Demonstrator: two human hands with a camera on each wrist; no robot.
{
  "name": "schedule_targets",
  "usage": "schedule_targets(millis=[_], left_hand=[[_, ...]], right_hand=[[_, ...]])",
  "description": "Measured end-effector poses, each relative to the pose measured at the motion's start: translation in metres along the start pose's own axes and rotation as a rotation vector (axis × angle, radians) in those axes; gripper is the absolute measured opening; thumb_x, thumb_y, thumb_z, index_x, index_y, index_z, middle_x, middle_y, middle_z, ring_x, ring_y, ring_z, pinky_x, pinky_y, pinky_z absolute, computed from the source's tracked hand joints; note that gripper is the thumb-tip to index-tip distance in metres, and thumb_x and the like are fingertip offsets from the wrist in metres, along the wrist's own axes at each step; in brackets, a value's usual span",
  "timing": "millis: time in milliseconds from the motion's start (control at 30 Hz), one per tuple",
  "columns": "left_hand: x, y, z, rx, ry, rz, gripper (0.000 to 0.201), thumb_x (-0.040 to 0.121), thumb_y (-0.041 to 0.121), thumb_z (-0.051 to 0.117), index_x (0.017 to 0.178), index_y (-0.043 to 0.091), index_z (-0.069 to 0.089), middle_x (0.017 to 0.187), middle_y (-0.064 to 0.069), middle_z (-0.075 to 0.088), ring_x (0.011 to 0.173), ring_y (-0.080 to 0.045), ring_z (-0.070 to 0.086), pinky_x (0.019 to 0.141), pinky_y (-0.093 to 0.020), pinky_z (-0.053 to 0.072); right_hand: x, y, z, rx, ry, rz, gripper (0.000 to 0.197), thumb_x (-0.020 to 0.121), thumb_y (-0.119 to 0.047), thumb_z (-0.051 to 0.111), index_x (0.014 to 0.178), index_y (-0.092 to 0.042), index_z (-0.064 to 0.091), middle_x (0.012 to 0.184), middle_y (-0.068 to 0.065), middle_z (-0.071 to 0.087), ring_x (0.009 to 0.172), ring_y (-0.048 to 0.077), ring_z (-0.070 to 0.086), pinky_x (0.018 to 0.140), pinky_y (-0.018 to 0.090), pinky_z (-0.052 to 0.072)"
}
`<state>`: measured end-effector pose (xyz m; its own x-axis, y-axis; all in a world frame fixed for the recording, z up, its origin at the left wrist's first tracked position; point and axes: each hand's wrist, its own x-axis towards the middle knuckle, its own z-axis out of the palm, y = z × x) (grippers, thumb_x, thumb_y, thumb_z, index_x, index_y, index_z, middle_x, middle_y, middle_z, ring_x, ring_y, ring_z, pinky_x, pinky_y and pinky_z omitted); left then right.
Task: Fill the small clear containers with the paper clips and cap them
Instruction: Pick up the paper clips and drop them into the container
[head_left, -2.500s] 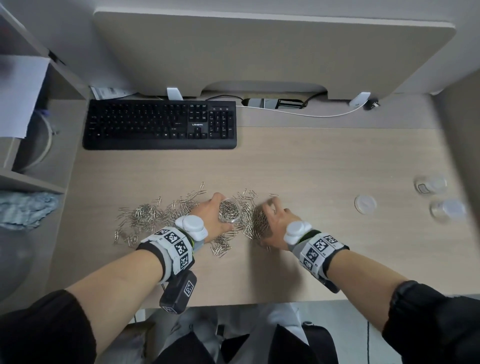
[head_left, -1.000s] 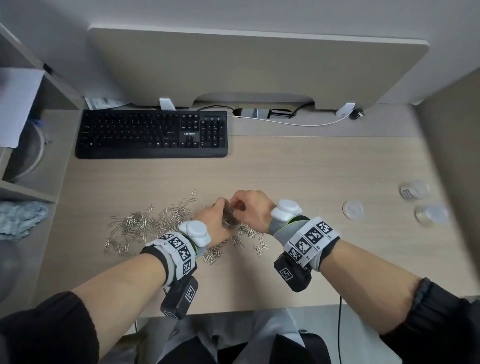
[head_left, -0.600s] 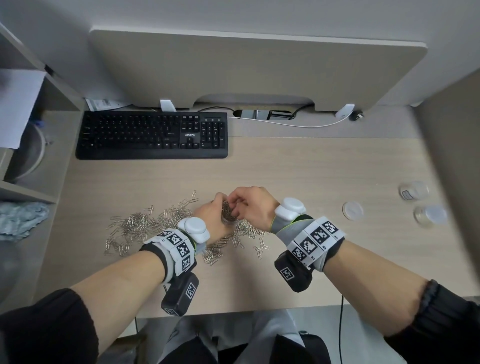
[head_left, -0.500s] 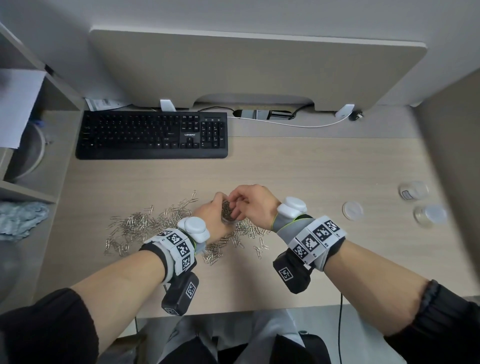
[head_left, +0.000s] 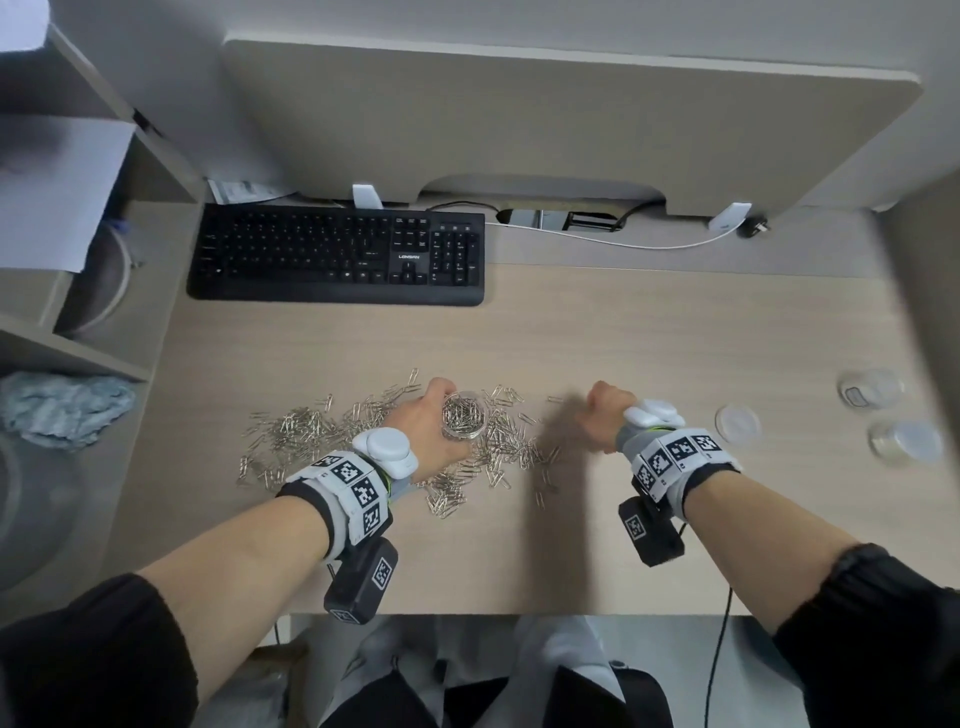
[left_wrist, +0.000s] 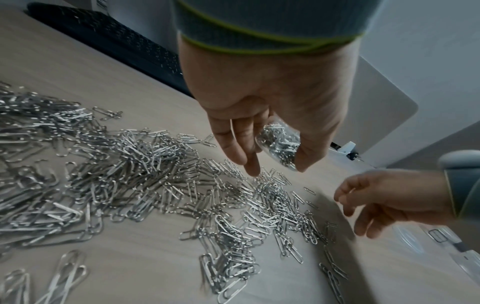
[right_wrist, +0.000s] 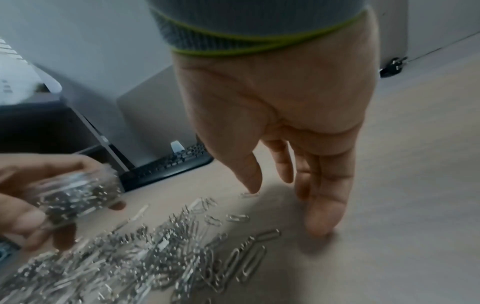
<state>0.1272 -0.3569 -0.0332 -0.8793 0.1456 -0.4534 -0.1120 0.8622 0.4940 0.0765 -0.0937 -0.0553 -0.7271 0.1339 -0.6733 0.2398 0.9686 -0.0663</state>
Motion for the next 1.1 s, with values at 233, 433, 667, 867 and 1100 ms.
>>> schedule_targets(millis=[233, 433, 667, 867, 1100], left_hand=[[-0.007, -0.026, -0.003, -0.004, -0.005, -0.033, 0.076, 0.075, 0.042, 0.074, 0.139, 0.024, 0.036, 0.105, -0.003, 0.067, 0.090, -0.024, 0.063, 0.074, -0.028, 0.048], [-0.016, -0.037, -0.003, -0.002, 0.009, -0.060, 0.074, 0.072, 0.045, 0.074, 0.133, 0.026, 0.038, 0.086, 0.001, 0.065, 0.077, -0.022, 0.063, 0.070, -0.034, 0.053], [-0.020, -0.045, -0.005, -0.007, -0.018, -0.083, 0.072, 0.073, 0.038, 0.073, 0.133, 0.022, 0.038, 0.085, -0.002, 0.065, 0.075, -0.022, 0.062, 0.066, -0.035, 0.053], [-0.016, -0.039, -0.004, -0.015, -0.036, -0.076, 0.072, 0.078, 0.034, 0.074, 0.136, 0.016, 0.035, 0.095, -0.005, 0.062, 0.080, -0.024, 0.061, 0.069, -0.033, 0.051], [-0.011, -0.016, -0.001, -0.020, -0.057, -0.023, 0.069, 0.071, 0.037, 0.072, 0.129, 0.021, 0.038, 0.102, -0.007, 0.064, 0.082, -0.025, 0.061, 0.072, -0.039, 0.054]], right_hand=[[-0.001, -0.049, 0.030, 0.010, 0.025, -0.127, 0.067, 0.081, -0.062, 0.061, 0.122, -0.013, 0.041, 0.113, 0.011, 0.055, 0.089, 0.029, 0.060, 0.080, 0.041, 0.053], [-0.015, -0.111, 0.053, -0.203, 0.019, -0.247, 0.062, 0.088, -0.038, 0.068, 0.131, -0.007, 0.037, 0.124, 0.012, 0.049, 0.101, 0.027, 0.063, 0.072, 0.032, 0.045], [-0.013, -0.110, 0.043, -0.241, -0.073, -0.288, 0.035, 0.093, -0.004, 0.053, 0.128, 0.000, 0.046, 0.119, 0.014, 0.059, 0.093, 0.021, 0.063, 0.076, 0.027, 0.053], [-0.023, -0.086, 0.025, 0.492, -0.179, -0.152, 0.015, 0.091, -0.003, 0.057, 0.104, -0.007, 0.063, 0.083, 0.015, 0.072, 0.065, 0.029, 0.072, 0.069, 0.045, 0.062], [-0.058, -0.105, -0.019, 0.792, -0.195, -0.330, 0.013, 0.086, 0.010, 0.054, 0.090, -0.002, 0.054, 0.062, 0.016, 0.056, 0.040, 0.023, 0.058, 0.041, 0.032, 0.054]])
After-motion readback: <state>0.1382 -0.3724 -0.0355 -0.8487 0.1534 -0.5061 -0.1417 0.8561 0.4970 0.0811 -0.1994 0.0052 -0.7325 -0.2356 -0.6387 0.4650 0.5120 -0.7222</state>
